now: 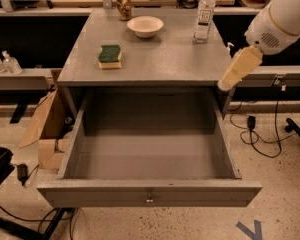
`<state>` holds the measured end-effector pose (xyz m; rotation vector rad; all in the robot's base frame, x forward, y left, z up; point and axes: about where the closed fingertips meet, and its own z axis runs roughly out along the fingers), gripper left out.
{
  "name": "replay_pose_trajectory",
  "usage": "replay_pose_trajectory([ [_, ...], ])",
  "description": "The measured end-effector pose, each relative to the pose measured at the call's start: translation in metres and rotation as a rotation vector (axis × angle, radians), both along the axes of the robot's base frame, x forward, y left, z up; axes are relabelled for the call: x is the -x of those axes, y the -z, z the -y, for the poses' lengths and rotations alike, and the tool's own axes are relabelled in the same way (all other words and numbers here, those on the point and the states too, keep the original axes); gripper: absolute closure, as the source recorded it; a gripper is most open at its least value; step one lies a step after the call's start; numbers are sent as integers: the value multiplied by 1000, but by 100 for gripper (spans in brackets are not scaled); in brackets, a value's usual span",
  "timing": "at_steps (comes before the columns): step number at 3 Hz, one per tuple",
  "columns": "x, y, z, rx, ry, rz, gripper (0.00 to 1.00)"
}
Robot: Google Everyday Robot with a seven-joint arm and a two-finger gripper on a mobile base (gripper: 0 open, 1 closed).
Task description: Place sponge into top drawer
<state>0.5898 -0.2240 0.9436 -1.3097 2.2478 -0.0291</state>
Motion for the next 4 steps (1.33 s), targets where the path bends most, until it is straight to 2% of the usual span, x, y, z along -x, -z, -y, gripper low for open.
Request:
replay_pose_trajectory([
  [1, -58, 2, -25, -82, 132, -33, 0],
  [2, -60, 0, -29, -120, 192, -45, 0],
  [3, -60, 0, -28, -120, 191, -46, 0],
  [4, -65, 15, -42, -134, 211, -50, 0],
])
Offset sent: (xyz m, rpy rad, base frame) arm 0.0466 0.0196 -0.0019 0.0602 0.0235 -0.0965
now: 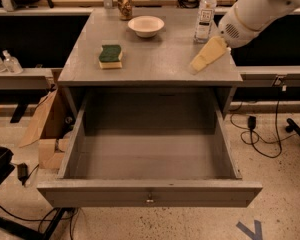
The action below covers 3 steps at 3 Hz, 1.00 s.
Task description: Place sponge into top drawer
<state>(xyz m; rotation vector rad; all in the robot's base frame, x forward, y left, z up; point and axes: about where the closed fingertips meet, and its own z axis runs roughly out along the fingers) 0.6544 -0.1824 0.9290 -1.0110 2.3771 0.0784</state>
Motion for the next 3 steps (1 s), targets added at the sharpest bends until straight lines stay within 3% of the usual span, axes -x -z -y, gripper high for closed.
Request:
replay_pose_trajectory([
  [1, -14, 22, -40, -21, 50, -46, 0],
  [2, -47, 38, -93, -9, 162, -122, 0],
  [3, -75, 36, -131, -3, 245, -166, 0],
])
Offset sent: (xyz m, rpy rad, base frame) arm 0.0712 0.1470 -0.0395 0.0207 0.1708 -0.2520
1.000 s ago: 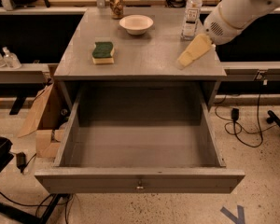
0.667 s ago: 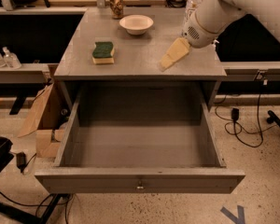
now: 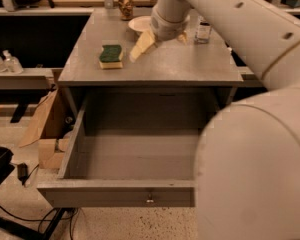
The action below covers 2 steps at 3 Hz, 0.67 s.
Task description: Place sponge into top drawer
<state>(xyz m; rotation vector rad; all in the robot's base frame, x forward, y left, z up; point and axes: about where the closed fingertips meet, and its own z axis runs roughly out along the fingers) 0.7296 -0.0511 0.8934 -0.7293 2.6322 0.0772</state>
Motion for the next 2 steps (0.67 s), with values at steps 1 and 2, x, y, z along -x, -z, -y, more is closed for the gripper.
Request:
replay_pose_trajectory([
  [1, -41, -17, -45, -41, 121, 0, 0],
  [2, -40, -15, -45, -39, 118, -3, 0],
])
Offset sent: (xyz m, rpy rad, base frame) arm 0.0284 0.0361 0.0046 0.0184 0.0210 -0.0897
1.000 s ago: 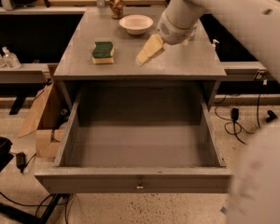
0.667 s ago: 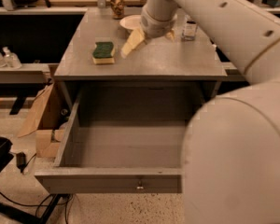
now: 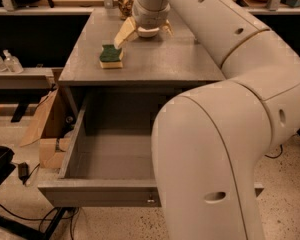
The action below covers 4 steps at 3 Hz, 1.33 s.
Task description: Place sponge into top drawer
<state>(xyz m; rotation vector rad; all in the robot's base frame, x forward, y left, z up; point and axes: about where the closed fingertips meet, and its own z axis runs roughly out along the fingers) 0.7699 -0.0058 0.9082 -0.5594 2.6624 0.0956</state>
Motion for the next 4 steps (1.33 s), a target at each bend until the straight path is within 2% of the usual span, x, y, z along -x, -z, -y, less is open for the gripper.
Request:
replay_pose_trajectory([
  [1, -8, 12, -7, -9, 72, -16, 0],
  [2, -25, 23, -22, -37, 183, 1, 0],
  [3, -45, 23, -42, -84, 220, 58, 0],
  [4, -62, 25, -63, -124, 204, 108, 0],
])
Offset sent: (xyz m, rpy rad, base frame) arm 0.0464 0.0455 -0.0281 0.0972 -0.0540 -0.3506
